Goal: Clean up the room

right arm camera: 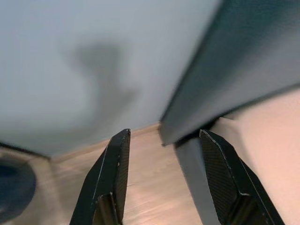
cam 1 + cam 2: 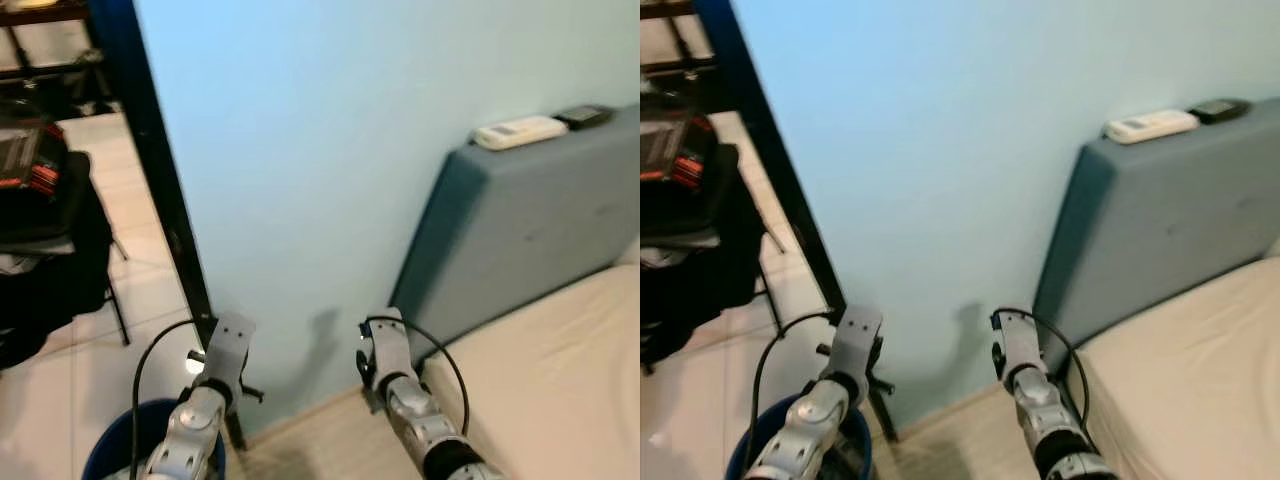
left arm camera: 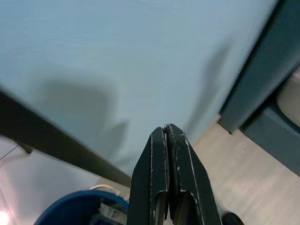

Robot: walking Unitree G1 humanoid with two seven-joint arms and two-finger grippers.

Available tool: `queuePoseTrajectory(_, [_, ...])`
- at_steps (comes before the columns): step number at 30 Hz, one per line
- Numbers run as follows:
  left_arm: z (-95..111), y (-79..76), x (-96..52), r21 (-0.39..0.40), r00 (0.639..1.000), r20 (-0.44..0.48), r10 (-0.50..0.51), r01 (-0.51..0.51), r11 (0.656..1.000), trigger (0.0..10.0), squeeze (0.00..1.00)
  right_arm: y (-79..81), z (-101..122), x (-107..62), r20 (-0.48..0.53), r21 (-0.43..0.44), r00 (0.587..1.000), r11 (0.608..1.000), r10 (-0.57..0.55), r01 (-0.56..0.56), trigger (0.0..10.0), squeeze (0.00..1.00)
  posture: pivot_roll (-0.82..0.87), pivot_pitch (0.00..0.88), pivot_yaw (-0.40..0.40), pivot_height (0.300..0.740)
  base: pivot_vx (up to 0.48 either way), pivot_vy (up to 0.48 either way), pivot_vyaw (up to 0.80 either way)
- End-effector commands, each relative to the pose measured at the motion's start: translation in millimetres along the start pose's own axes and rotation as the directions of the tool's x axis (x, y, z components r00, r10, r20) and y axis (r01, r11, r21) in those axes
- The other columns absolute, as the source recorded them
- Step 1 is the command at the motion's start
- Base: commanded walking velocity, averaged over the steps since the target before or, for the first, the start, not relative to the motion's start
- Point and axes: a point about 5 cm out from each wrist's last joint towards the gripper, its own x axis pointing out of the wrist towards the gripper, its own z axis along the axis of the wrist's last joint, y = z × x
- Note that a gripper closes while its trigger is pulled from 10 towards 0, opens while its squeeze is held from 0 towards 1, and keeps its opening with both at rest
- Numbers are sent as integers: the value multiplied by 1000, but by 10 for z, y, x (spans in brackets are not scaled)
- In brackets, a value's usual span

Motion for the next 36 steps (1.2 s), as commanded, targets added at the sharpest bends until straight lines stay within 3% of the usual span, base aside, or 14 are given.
queuePoseTrajectory(1, [-116, -23, -56, 12, 997, -54, -49, 49, 999, 10000, 0, 46, -66, -16, -26, 16, 1000, 1000, 8, -8, 10000, 0, 61, 105, -31, 740, 0, 0, -800])
queuePoseTrajectory(2, [-116, -23, -56, 12, 997, -54, -49, 49, 999, 10000, 0, 46, -66, -16, -26, 16, 1000, 1000, 8, -8, 10000, 0, 61, 105, -31, 740, 0, 0, -800])
queuePoseTrajectory(3, [-192, -73, -102, 30, 989, -88, -118, 121, 992, 10000, 0, 51, -71, -17, -28, 15, 1000, 1000, 9, -9, 10000, 0, 61, 103, -30, 740, 0, 0, -800])
queuePoseTrajectory(8, [-239, -130, -138, 57, 976, -113, -184, 192, 980, 10000, 0, 52, -75, -20, -28, 14, 1000, 1000, 9, -8, 10000, 0, 58, 98, -27, 740, 0, 0, -800])
queuePoseTrajectory(20, [-39, -104, -12, 20, 995, -21, -100, 101, 995, 10000, 0, -31, -88, -41, -13, 14, 1000, 1000, -13, 13, 10000, 0, 42, 89, -19, 740, 0, 0, -800])
queuePoseTrajectory(36, [-44, -106, -15, -6, 998, -19, -62, 61, 998, 10000, 0, -63, -145, -74, -21, 15, 999, 1000, -25, 25, 10000, 0, 38, 100, -17, 740, 0, 0, -800])
